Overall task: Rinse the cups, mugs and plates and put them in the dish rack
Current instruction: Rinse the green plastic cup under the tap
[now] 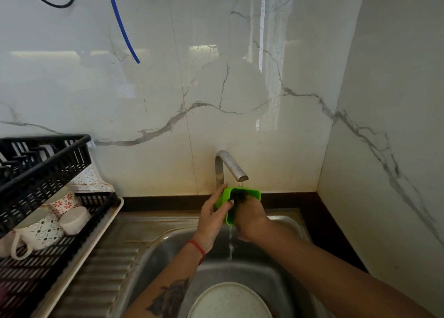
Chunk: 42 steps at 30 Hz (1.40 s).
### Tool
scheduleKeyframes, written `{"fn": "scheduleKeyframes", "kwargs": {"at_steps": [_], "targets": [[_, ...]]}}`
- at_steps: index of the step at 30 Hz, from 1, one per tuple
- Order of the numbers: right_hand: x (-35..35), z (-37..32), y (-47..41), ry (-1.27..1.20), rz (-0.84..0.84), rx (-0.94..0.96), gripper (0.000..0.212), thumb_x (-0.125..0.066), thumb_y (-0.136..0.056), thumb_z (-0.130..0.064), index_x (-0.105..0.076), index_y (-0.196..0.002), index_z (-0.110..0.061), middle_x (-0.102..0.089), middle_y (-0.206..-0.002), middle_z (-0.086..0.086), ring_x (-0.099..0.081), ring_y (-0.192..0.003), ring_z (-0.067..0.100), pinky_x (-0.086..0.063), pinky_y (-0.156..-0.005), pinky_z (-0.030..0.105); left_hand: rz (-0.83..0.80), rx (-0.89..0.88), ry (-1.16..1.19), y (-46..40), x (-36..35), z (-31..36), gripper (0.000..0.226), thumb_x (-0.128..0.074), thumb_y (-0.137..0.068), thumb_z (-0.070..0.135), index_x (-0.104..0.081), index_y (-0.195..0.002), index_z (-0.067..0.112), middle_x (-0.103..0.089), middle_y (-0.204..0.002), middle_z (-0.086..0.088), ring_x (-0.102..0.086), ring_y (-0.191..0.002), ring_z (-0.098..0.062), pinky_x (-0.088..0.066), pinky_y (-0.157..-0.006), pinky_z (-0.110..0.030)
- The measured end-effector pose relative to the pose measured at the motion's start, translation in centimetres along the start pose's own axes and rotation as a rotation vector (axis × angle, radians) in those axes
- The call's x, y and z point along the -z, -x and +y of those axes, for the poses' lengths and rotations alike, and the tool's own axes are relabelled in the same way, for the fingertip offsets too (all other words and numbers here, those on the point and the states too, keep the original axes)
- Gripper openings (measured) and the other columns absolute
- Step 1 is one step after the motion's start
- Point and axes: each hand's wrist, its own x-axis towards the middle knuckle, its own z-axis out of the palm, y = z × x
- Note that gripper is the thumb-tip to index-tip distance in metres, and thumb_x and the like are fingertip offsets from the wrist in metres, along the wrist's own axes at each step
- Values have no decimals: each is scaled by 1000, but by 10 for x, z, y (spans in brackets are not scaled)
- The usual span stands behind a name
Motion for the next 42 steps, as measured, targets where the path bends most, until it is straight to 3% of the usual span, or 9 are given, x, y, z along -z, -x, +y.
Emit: {"fn": "scheduleKeyframes", "kwargs": {"at_steps": [8, 14, 17, 24, 29, 33, 36, 39, 42], "targets": [[-5, -8, 8, -1204, -39, 44, 11, -58, -86, -4, -58, -97, -5, -60, -90, 13, -57, -76, 21, -49, -65, 28, 82, 10, 71, 1, -3, -9, 44, -53, -96, 9, -51, -134, 30, -49, -140, -4, -51, -121, -19, -55, -86, -26], [-31, -9, 21, -435, 283, 217, 25, -52, -94, -14, -56, -117, -6, -67, -103, 13, -62, -94, 29, -41, -92, 37, -86, 14, -172, 4, 18, 2, 47, -53, -95, 7, -47, -135, 30, -45, -142, -9, -47, -125, -24, -48, -100, -38], [-39, 3, 20, -141, 373, 217, 29, -43, -100, -25, -57, -120, -9, -68, -107, 10, -58, -108, 29, -20, -115, 45, -58, 83, -62, 2, 23, 7, 45, -51, -96, 7, -48, -133, 32, -50, -134, -9, -52, -117, -25, -55, -86, -38], [-23, -23, 23, -271, 413, -7, 29, -48, -94, -10, -55, -122, -5, -64, -118, 14, -53, -121, 30, -12, -117, 45, 312, 103, 149, 10, -18, -5, 34, -51, -98, 15, -53, -131, 19, -62, -116, -8, -61, -102, -19, -53, -79, -31], [-27, 1, 49, -276, 789, 306, 23, -80, -71, -43, -75, -86, -26, -74, -88, -9, -65, -106, 15, -40, -105, 46, 230, 136, -167, 10, 5, -3, 26, -48, -97, 3, -68, -99, 19, -67, -106, -14, -64, -101, -31, -54, -88, -48], [-33, 2, 55, -400, 967, 265, 28, -74, -74, -50, -71, -93, -30, -65, -114, 0, -51, -125, 23, -32, -106, 61, 146, 221, -110, 15, 9, -9, 20, -48, -99, 8, -67, -104, 12, -69, -105, -16, -66, -94, -28, -57, -69, -37], [-44, 5, 56, -746, 871, 118, 70, -63, -74, -65, -42, -133, -33, -36, -142, 5, -33, -135, 26, -24, -110, 55, 64, 329, 41, 18, 14, -12, 20, -51, -96, 3, -65, -110, 3, -69, -104, -19, -67, -93, -32, -57, -69, -38], [-48, 13, 56, -1042, 495, 110, 111, -67, -63, -75, 4, -145, -49, -23, -152, -5, -31, -135, 15, -26, -106, 31, -53, 440, 235, 24, 11, -10, 23, -47, -94, -6, -61, -112, -2, -70, -94, -19, -69, -80, -29, -59, -65, -37], [-45, 21, 48, -913, 304, 140, 115, -65, -62, -78, -3, -150, -39, -38, -145, -4, -44, -124, 14, -32, -98, 26, -64, 577, 381, 29, 7, -17, 23, -41, -99, 9, -59, -113, 2, -70, -92, -19, -69, -77, -28, -59, -61, -37]]}}
